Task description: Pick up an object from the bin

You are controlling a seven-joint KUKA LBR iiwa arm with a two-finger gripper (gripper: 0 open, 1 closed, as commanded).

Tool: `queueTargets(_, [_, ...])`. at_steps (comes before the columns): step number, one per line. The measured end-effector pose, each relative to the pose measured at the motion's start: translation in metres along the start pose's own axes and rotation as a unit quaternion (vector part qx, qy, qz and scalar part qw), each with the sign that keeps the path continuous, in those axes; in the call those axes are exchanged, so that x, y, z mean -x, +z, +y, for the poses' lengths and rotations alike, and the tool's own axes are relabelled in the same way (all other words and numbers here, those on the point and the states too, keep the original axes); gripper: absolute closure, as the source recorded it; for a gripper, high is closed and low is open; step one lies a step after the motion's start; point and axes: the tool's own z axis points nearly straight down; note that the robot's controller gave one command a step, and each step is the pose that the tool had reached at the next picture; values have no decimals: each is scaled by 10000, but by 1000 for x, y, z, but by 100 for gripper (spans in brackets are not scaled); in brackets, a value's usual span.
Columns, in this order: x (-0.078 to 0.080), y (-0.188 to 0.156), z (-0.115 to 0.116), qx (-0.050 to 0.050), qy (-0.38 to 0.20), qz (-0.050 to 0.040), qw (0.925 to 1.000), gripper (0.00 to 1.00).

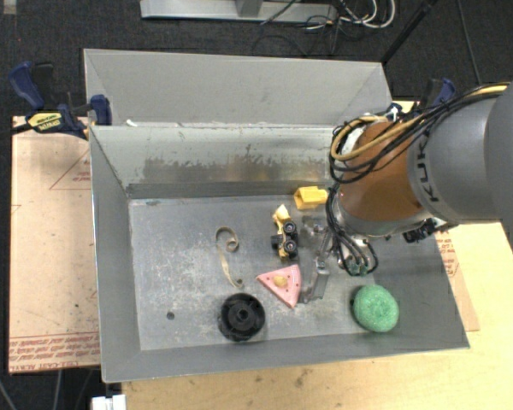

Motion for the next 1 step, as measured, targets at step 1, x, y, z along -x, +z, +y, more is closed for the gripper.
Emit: queueTargets(1, [0, 0, 0, 0, -1, 0, 10000, 0])
